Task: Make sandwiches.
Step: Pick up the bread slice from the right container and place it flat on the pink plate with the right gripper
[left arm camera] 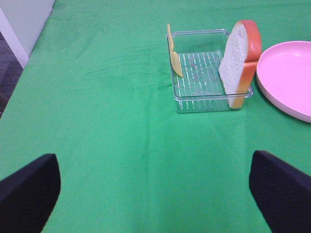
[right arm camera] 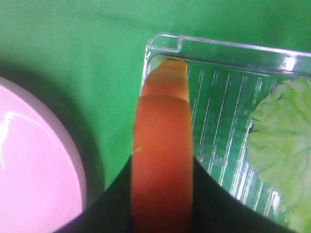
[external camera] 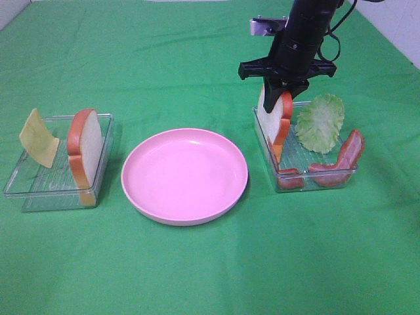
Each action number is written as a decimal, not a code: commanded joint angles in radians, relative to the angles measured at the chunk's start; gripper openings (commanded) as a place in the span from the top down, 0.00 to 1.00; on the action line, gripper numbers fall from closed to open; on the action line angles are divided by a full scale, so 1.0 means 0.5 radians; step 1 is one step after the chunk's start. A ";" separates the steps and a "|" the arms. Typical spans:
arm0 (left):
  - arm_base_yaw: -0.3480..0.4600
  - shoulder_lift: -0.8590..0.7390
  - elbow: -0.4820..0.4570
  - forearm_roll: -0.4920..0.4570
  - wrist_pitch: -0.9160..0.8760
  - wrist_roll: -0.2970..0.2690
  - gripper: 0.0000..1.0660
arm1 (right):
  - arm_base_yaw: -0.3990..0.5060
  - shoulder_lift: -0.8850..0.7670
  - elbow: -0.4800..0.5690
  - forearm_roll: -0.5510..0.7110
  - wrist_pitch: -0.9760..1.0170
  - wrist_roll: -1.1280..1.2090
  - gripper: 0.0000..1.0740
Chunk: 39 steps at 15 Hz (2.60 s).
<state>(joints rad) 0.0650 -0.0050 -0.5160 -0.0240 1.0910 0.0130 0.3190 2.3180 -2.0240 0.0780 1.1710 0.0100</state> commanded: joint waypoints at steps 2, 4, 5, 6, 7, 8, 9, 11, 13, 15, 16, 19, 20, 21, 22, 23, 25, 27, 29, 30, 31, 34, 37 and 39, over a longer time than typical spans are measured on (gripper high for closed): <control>-0.002 -0.018 0.002 -0.012 -0.028 -0.008 0.04 | -0.002 0.002 -0.008 -0.004 0.016 -0.020 1.00; -0.002 -0.018 0.002 -0.012 -0.028 -0.008 0.04 | -0.002 -0.028 -0.008 -0.004 0.020 0.018 1.00; -0.002 -0.018 0.002 -0.012 -0.028 -0.008 0.04 | -0.002 -0.038 -0.008 -0.004 0.022 0.030 1.00; -0.002 -0.018 0.002 -0.012 -0.028 -0.008 0.04 | -0.002 -0.092 -0.008 -0.006 0.040 0.040 1.00; -0.002 -0.018 0.002 -0.012 -0.028 -0.008 0.04 | -0.002 -0.118 -0.008 -0.006 0.052 0.040 1.00; -0.002 -0.018 0.002 -0.012 -0.028 -0.008 0.04 | -0.002 -0.138 -0.008 -0.016 0.062 0.040 1.00; -0.002 -0.018 0.002 -0.012 -0.028 -0.008 0.04 | -0.002 -0.166 -0.008 -0.020 0.078 0.042 1.00; -0.002 -0.018 0.002 -0.012 -0.028 -0.008 0.04 | -0.002 -0.234 -0.008 -0.022 0.148 0.082 1.00; -0.002 -0.018 0.002 -0.012 -0.028 -0.008 0.04 | -0.002 -0.308 -0.008 -0.018 0.220 0.106 1.00; -0.002 -0.018 0.002 -0.012 -0.028 -0.008 0.04 | -0.002 -0.456 -0.006 0.026 0.240 0.160 1.00; -0.002 -0.018 0.002 -0.012 -0.028 -0.008 0.04 | -0.002 -0.510 -0.006 0.072 0.258 0.160 1.00; -0.002 -0.018 0.002 -0.012 -0.028 -0.008 0.04 | -0.002 -0.688 0.094 0.256 0.220 0.132 1.00; -0.002 -0.018 0.002 -0.012 -0.028 -0.008 0.04 | -0.002 -0.748 0.218 0.360 0.164 0.094 1.00; -0.002 -0.018 0.002 -0.012 -0.028 -0.008 0.04 | -0.002 -0.812 0.372 0.508 0.080 0.038 1.00; -0.002 -0.018 0.002 -0.012 -0.028 -0.008 0.04 | -0.002 -0.852 0.472 0.614 0.016 -0.020 1.00; -0.002 -0.018 0.002 -0.012 -0.028 -0.008 0.04 | -0.002 -0.924 0.662 0.860 -0.122 -0.128 1.00; -0.002 -0.018 0.002 -0.012 -0.028 -0.008 0.04 | -0.002 -0.994 1.008 1.322 -0.300 -0.384 1.00; -0.002 -0.018 0.002 -0.012 -0.028 -0.008 0.04 | 0.036 -0.968 1.246 1.692 -0.498 -0.612 1.00; -0.002 -0.018 0.002 -0.012 -0.028 -0.008 0.04 | 0.156 -0.894 1.274 1.720 -0.686 -0.628 1.00; -0.002 -0.018 0.002 -0.012 -0.028 -0.008 0.04 | 0.214 -0.838 1.274 1.726 -0.798 -0.628 1.00; -0.002 -0.018 0.002 -0.012 -0.028 -0.008 0.04 | 0.260 -0.780 1.274 1.726 -0.882 -0.628 1.00; -0.002 -0.018 0.002 -0.012 -0.028 -0.008 0.04 | 0.276 -0.618 1.274 1.762 -0.954 -0.630 1.00; -0.002 -0.018 0.002 -0.012 -0.028 -0.008 0.04 | 0.276 -0.522 1.270 1.822 -1.024 -0.650 1.00; -0.002 -0.018 0.002 -0.012 -0.028 -0.008 0.04 | 0.280 -0.424 1.270 1.968 -1.040 -0.724 1.00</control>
<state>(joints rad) 0.0650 -0.0050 -0.5160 -0.0240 1.0910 0.0130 0.4580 2.0960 -1.3910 1.0290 0.6550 -0.3220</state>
